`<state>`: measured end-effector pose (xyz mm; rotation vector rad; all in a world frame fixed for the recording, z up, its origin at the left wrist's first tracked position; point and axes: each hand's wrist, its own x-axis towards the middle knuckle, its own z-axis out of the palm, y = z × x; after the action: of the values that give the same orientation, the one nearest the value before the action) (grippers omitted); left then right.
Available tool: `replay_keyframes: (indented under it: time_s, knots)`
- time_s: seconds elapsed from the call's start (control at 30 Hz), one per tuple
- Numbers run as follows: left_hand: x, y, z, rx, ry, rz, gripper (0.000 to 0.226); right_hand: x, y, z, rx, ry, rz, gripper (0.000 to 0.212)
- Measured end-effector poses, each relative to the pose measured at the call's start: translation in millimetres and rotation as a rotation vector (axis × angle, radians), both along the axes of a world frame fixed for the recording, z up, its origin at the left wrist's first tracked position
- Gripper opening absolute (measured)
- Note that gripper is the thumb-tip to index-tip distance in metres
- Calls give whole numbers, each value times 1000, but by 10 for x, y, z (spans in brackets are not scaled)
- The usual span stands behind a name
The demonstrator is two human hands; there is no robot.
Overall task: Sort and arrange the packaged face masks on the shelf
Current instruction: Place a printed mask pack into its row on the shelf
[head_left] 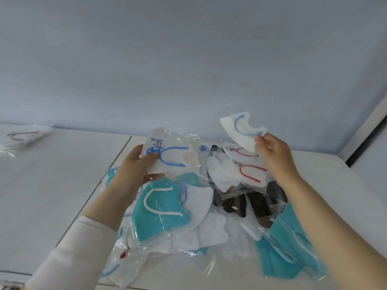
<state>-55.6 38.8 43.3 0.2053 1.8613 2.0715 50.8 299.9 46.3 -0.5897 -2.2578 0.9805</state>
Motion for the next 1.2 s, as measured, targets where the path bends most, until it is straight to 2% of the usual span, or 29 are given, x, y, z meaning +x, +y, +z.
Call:
replay_keyframes:
  time_s: [0.1,0.17,0.23,0.33,0.43,0.53,0.63,0.7,0.77,0.83,0.9,1.0,1.13,1.2]
  knots:
    - [44,12,25,27,-35,-108,19,112,-198,134,0,137,232,18]
    - [67,9,54,78,-92,-177,22,148,-324,185,251,205,475,24]
    - [84,-22,87,128,-171,-257,35,148,-405,168,551,237,675,28]
    - [92,-137,111,97,-192,-403,52,105,-507,130,779,234,843,26]
    - [147,-268,113,50,-165,-475,41,10,-627,128,904,196,991,30]
    - [185,-396,86,-49,-48,-551,32,-158,-777,129,1018,217,1054,34]
    - [96,-585,6,-131,34,-409,32,-355,-796,38,940,196,877,53]
    - [-5,-738,-44,-77,52,-169,19,-473,-703,-54,757,153,622,50]
    - [-98,-890,-83,3,49,69,8,-534,-646,-88,529,2,403,41]
    - [-172,-1011,-117,39,30,249,7,-561,-661,-106,318,-203,334,49]
    - [-213,-1080,-121,42,14,362,7,-603,-736,-125,267,-366,361,67]
    - [-246,-1125,-124,90,9,422,9,-678,-868,-104,315,-459,486,81]
    - [-259,-1142,-139,101,29,483,15,-589,-1187,-22,389,-442,833,75]
    - [-245,-1122,-144,119,27,505,14,-524,-1395,-63,538,-462,1012,77]
